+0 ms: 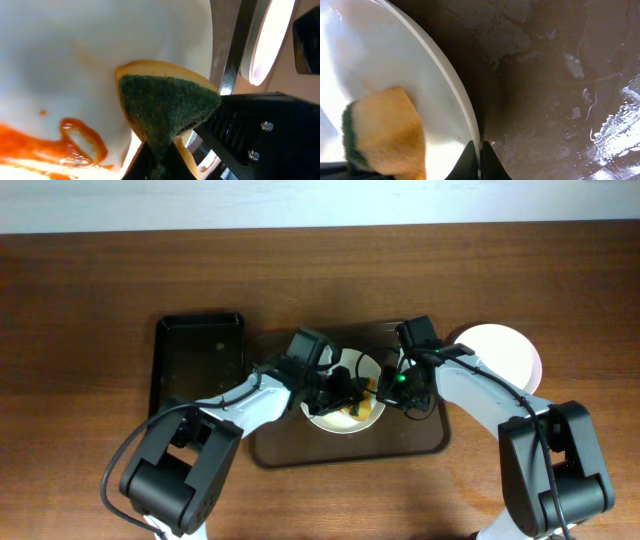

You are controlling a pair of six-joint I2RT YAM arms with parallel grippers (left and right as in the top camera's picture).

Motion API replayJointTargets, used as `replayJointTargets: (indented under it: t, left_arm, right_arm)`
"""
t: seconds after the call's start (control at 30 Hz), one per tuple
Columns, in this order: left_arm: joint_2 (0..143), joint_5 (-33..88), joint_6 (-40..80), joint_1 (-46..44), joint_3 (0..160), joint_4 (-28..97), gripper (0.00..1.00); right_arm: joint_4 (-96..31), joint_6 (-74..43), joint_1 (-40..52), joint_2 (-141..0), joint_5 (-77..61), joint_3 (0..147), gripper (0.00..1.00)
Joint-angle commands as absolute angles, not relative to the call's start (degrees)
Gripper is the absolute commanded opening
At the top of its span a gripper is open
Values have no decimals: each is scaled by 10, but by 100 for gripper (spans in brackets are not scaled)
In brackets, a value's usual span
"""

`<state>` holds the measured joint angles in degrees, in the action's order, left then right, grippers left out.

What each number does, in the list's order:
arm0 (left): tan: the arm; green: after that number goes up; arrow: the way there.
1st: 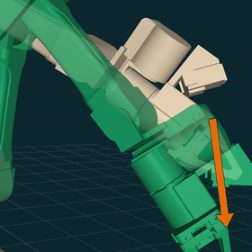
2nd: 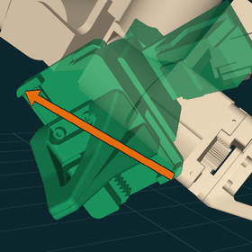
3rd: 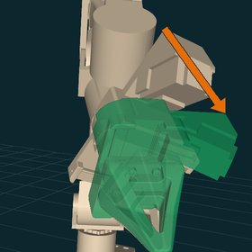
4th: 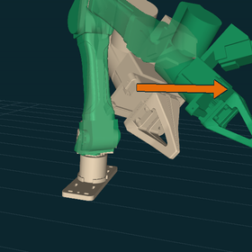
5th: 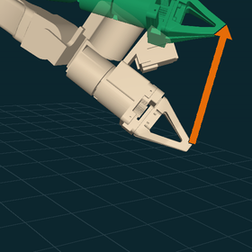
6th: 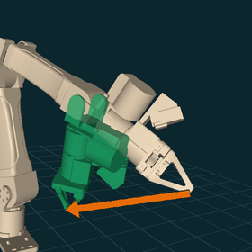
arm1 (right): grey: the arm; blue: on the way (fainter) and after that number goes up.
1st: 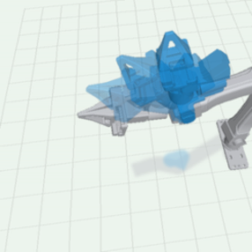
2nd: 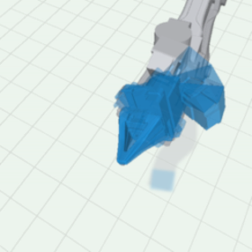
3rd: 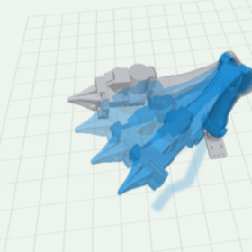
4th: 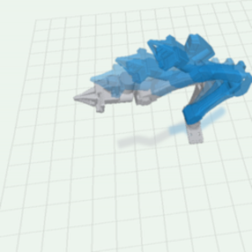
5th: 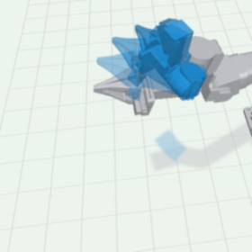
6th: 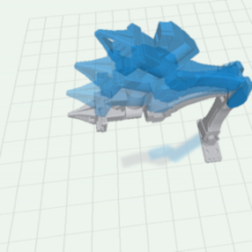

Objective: Clean dirty plates on tray and stack at the side
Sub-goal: 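Scrub the remaining plate with the sponge while right gripper holds it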

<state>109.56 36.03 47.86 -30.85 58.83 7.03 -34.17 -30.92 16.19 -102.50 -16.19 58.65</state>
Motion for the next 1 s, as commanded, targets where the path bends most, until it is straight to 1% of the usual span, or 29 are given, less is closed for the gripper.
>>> replayJointTargets:
  t: [0.0, 0.1, 0.2, 0.23, 0.3, 0.37, 0.43, 0.5, 0.57, 0.7, 0.83, 0.93, 0.97]
  left_arm:
    - [1107, 338, 487, -321, 589, 79, 0]
    - [1107, 273, 486, -321, 589, 121, 0]
    - [1107, 145, 481, -321, 589, 145, 0]
    - [1107, 99, 461, -319, 589, 144, 0]
    - [1107, 47, 425, -304, 589, 148, 0]
    - [1107, 40, 417, -273, 589, 158, 0]
    - [1106, 44, 376, -243, 589, 162, 0]
    - [1091, 56, 311, -238, 590, 209, 0]
    - [1061, 24, 270, -238, 592, 221, 0]
    - [948, -29, 256, -238, 607, 219, 0]
    - [880, -28, 256, -238, 607, 251, 0]
    - [888, 87, 259, -242, 602, 264, 0]
    - [894, 94, 265, -245, 600, 264, 0]
  right_arm:
    - [-343, -312, 165, -1025, -165, 583, 4]
    - [-343, -312, 165, -1025, -165, 583, 4]
    - [-348, -311, 166, -1025, -165, 583, 4]
    - [-349, -312, 165, -1025, -165, 583, 4]
    - [-351, -311, 165, -1025, -165, 583, 4]
    - [-353, -311, 165, -1025, -165, 583, 4]
    - [-353, -311, 165, -1025, -165, 583, 4]
    - [-353, -311, 165, -1025, -165, 583, 4]
    - [-353, -311, 165, -1025, -165, 583, 4]
    - [-356, -311, 165, -1025, -165, 583, 4]
    - [-355, -311, 165, -1025, -165, 583, 4]
    - [-355, -312, 165, -1025, -165, 583, 4]
    - [-355, -311, 165, -1025, -165, 583, 4]
